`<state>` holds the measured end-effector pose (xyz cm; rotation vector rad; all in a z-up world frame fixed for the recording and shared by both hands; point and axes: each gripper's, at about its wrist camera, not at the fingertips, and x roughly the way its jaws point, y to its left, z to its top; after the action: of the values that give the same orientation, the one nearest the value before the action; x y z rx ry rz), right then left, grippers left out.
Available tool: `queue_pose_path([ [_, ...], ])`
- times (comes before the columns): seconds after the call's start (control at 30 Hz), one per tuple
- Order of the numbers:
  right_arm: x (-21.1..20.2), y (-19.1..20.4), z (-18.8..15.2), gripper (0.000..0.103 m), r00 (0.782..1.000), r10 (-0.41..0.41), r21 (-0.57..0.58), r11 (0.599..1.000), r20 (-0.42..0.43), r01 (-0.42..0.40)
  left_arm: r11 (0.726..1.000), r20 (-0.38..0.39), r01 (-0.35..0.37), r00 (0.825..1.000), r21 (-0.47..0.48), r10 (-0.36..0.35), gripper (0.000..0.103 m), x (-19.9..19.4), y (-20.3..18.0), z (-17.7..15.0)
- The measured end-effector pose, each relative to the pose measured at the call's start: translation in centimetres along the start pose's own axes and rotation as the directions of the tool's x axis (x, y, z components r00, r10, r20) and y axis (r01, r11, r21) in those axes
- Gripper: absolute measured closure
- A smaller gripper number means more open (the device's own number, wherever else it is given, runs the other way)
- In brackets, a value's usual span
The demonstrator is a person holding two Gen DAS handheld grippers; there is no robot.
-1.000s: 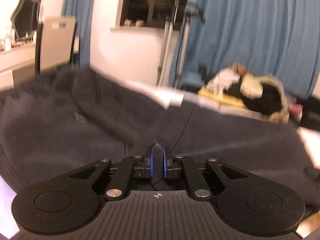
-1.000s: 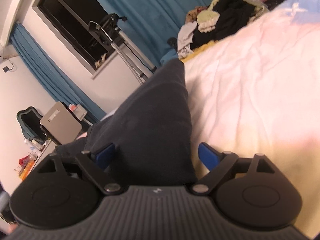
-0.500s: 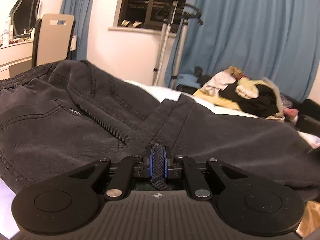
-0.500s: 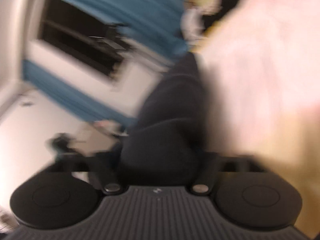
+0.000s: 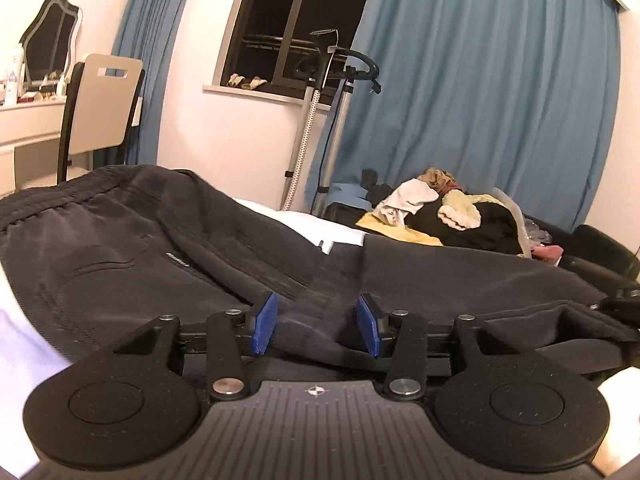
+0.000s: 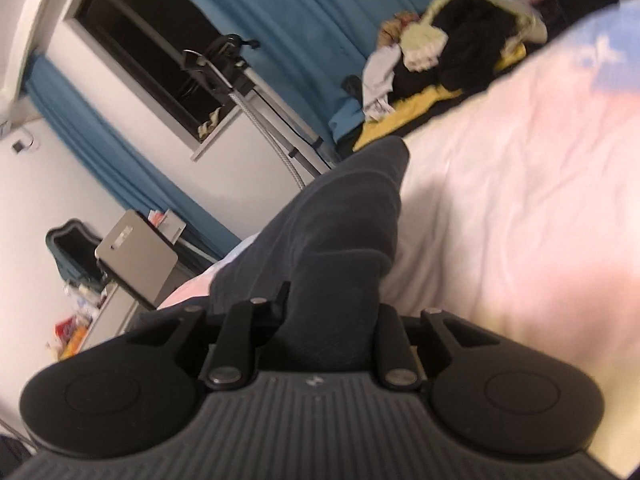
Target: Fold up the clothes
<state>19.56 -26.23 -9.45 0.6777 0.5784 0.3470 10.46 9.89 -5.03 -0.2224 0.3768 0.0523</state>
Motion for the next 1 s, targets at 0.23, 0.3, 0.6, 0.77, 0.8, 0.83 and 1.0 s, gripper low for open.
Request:
queue_pose_path([
  [0.23, -10.5, -1.1, 2.2, 0.083, 0.995, -0.067, -0.14, 0.987, 0.074, 0.077, 0.991, 0.02, 0.075, 0.997, 0.111, -0.077, 0.054, -1.2, -4.2, -1.4],
  [0.3, -14.1, -1.9, 3.0, 0.083, 0.991, -0.082, -0.187, 0.977, 0.105, 0.101, 0.988, -0.031, 0.118, 0.993, 0.098, -0.115, 0.054, -0.4, -5.8, -2.4],
  [0.6, -28.9, -6.1, 4.1, 0.083, 0.934, -0.217, -0.099, 0.962, 0.284, 0.254, 0.864, -0.334, 0.424, 0.883, 0.272, -0.329, 0.056, 2.5, -22.0, -11.2],
  [0.77, -29.1, -3.8, 3.7, 0.082, 0.915, -0.236, -0.137, 0.946, 0.326, 0.293, 0.849, -0.305, 0.394, 0.906, 0.353, -0.293, 0.055, 1.4, -24.1, -12.1],
  [0.8, -28.7, -2.7, 3.7, 0.082, 0.912, -0.23, -0.159, 0.942, 0.339, 0.296, 0.839, -0.304, 0.398, 0.906, 0.37, -0.296, 0.053, 1.0, -23.5, -11.3],
  [0.83, -28.3, -1.6, 3.7, 0.082, 0.91, -0.223, -0.18, 0.937, 0.35, 0.299, 0.837, -0.298, 0.403, 0.905, 0.369, -0.305, 0.051, 0.5, -22.7, -10.4],
  [1.0, -22.1, 4.6, 2.5, 0.079, 0.925, -0.174, -0.279, 0.92, 0.338, 0.275, 0.889, -0.17, 0.373, 0.926, 0.265, -0.338, 0.025, -3.8, -16.1, -4.9],
])
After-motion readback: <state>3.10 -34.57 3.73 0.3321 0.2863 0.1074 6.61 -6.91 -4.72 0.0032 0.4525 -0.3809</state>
